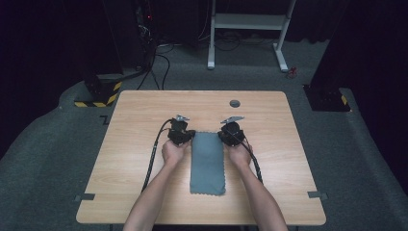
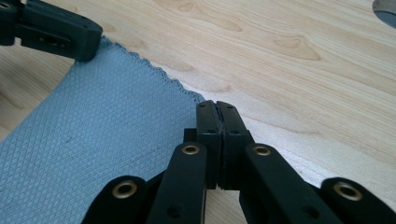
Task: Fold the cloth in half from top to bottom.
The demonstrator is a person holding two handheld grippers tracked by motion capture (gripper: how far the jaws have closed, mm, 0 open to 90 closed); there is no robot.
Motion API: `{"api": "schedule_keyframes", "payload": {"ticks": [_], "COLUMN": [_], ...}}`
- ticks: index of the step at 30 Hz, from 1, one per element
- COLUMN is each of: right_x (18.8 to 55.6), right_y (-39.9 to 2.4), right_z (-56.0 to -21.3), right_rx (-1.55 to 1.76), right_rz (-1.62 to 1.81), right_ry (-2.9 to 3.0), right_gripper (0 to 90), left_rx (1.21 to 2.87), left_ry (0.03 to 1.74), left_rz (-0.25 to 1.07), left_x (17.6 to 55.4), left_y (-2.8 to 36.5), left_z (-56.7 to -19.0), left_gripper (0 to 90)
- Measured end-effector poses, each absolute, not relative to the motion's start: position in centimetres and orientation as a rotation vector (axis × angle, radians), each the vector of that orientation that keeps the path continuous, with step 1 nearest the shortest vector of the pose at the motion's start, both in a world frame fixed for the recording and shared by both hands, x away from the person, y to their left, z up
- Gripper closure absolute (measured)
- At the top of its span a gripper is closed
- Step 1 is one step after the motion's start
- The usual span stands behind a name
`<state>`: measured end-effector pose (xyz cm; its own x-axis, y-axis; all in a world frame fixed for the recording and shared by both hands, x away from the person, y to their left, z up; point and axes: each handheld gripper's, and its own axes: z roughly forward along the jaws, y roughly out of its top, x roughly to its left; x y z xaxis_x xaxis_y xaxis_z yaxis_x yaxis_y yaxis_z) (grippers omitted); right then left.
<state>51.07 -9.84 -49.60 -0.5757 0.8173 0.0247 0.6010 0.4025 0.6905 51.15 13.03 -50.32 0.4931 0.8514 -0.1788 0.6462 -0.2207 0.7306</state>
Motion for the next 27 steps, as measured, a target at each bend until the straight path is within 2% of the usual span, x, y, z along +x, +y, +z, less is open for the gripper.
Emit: {"api": "schedule_keyframes", "payload": {"ticks": [14, 19, 27], "right_x": [51.5, 51.9, 51.3], "right_y": [-11.4, -11.5, -11.8], "right_z": [-48.3, -47.1, -47.4], "right_rx": [1.284, 1.283, 1.254], "right_rz": [1.053, 1.071, 1.058], "right_ry": [2.271, 2.25, 2.279], "right_gripper": [89.6, 89.6, 89.6], "left_rx": [1.895, 1.908, 1.945], "left_ry": [1.198, 1.191, 1.142], "left_rz": [0.327, 0.342, 0.334], "left_x": [52.0, 52.3, 51.3], "left_y": [12.5, 12.3, 12.2], "left_z": [-48.0, -47.5, -47.8], "left_gripper": [89.5, 89.5, 89.5]}}
